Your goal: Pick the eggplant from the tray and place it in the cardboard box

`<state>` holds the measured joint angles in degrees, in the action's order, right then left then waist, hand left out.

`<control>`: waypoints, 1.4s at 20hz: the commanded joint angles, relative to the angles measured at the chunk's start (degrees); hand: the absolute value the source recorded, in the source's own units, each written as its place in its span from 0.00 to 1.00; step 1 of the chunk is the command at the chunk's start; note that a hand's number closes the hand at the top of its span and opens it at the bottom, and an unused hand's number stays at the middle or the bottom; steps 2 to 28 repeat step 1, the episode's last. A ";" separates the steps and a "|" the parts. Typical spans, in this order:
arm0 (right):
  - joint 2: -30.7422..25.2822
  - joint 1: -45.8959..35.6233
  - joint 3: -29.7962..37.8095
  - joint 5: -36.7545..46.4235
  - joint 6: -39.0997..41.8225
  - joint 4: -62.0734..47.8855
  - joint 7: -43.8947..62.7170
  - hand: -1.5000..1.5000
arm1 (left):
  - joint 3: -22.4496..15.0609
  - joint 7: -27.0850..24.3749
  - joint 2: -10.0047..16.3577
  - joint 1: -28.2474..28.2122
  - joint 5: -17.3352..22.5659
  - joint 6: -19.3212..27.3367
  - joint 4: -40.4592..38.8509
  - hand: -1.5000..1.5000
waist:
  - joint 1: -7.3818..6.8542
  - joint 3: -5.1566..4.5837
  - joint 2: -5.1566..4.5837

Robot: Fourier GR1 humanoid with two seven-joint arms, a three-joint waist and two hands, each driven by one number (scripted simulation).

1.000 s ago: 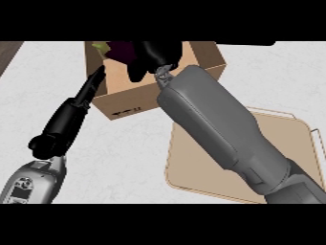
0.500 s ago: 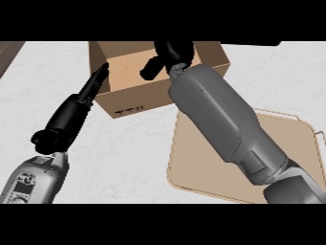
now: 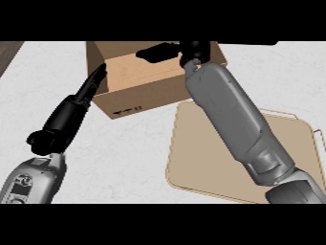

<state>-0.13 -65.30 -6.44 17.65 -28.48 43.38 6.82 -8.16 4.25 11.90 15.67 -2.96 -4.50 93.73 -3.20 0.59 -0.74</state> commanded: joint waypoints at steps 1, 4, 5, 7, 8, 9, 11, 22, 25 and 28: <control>-0.97 2.96 7.25 -7.67 1.23 0.96 -8.48 0.00 | -2.31 2.67 -1.75 -3.76 1.04 -1.25 -2.01 0.50 | 1.49 -0.47 -0.11; -0.97 2.96 7.25 -7.67 1.23 0.96 -8.48 0.00 | -2.31 2.67 -1.75 -3.76 1.04 -1.25 -2.01 0.50 | 1.49 -0.47 -0.11; -0.97 2.96 7.25 -7.67 1.23 0.96 -8.48 0.00 | -2.31 2.67 -1.75 -3.76 1.04 -1.25 -2.01 0.50 | 1.49 -0.47 -0.11; -0.97 2.96 7.25 -7.67 1.23 0.96 -8.48 0.00 | -2.31 2.67 -1.75 -3.76 1.04 -1.25 -2.01 0.50 | 1.49 -0.47 -0.11; -0.97 2.96 7.25 -7.67 1.23 0.96 -8.48 0.00 | -2.31 2.67 -1.75 -3.76 1.04 -1.25 -2.01 0.50 | 1.49 -0.47 -0.11; -0.97 2.96 7.25 -7.67 1.23 0.96 -8.48 0.00 | -2.31 2.67 -1.75 -3.76 1.04 -1.25 -2.01 0.50 | 1.49 -0.47 -0.11; -0.97 2.96 7.25 -7.67 1.23 0.96 -8.48 0.00 | -2.31 2.67 -1.75 -3.76 1.04 -1.25 -2.01 0.50 | 1.49 -0.47 -0.11; -0.97 2.96 7.25 -7.67 1.23 0.96 -8.48 0.00 | -2.31 2.67 -1.75 -3.76 1.04 -1.25 -2.01 0.50 | 1.49 -0.47 -0.11; -0.97 2.96 7.25 -7.67 1.23 0.96 -8.48 0.00 | -2.31 2.67 -1.75 -3.76 1.04 -1.25 -2.01 0.50 | 1.49 -0.47 -0.11; -0.97 2.96 7.25 -7.67 1.23 0.96 -8.48 0.00 | -2.31 2.67 -1.75 -3.76 1.04 -1.25 -2.01 0.50 | 1.49 -0.47 -0.11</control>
